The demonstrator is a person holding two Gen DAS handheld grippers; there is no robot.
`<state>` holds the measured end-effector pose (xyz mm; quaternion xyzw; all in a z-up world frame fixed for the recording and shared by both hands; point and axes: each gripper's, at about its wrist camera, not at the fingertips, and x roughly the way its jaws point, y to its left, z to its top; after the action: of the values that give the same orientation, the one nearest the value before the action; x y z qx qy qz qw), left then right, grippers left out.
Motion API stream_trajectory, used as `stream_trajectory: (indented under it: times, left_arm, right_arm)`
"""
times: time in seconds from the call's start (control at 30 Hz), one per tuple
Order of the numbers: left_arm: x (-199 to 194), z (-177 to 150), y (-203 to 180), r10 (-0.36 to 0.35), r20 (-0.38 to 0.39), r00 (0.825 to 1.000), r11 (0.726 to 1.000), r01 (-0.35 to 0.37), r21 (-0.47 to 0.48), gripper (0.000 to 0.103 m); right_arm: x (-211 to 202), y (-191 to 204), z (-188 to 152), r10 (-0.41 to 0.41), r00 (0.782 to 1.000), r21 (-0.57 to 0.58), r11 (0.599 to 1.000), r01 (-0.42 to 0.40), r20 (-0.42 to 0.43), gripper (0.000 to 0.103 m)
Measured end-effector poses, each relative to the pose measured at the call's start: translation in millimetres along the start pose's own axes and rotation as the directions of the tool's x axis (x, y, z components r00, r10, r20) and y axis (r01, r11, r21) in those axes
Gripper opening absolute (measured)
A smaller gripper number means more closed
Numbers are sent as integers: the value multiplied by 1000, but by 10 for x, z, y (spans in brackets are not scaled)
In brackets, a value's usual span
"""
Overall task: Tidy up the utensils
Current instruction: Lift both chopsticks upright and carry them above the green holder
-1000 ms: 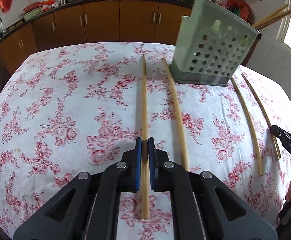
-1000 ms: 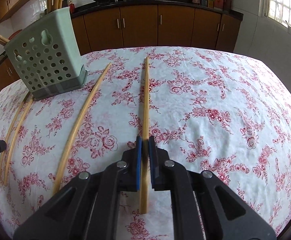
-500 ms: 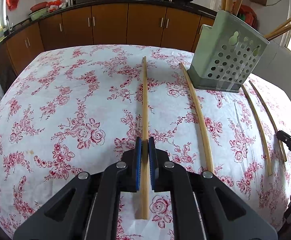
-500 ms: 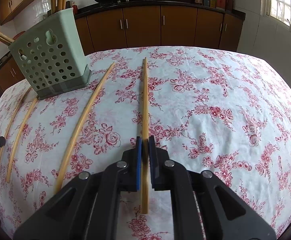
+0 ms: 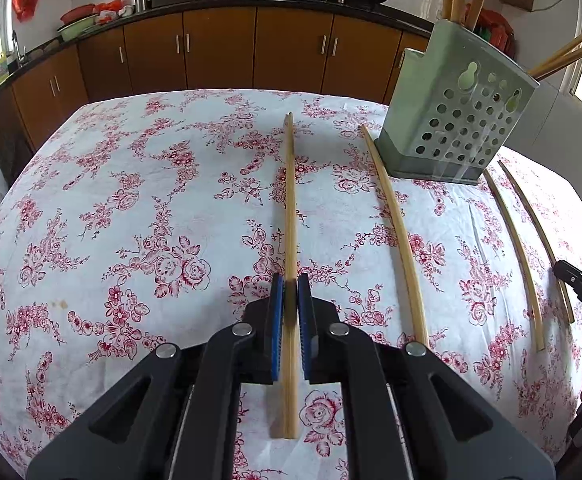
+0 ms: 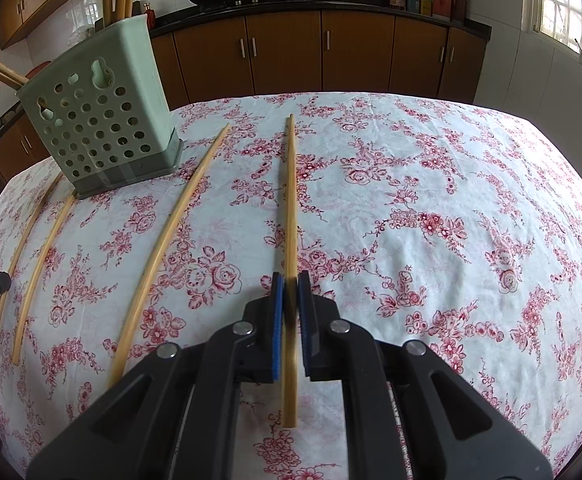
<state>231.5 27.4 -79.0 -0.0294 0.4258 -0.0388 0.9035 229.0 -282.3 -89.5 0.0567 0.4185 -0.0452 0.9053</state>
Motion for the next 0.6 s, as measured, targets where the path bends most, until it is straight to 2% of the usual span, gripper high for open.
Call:
stream_trajectory:
  times: [0.2,0.6]
  left_arm:
    - [-11,-15,-48,29,-3,1000,999,-29,33,9]
    - [-46,-51,-66,26,-13,1000,999,-26,41,8]
  right_arm:
    - [-25,11,-38,-1,1000,-7,1000,1,-1,9]
    - [-58,15,-73,2,1000,-7,1000,-2,-3,9]
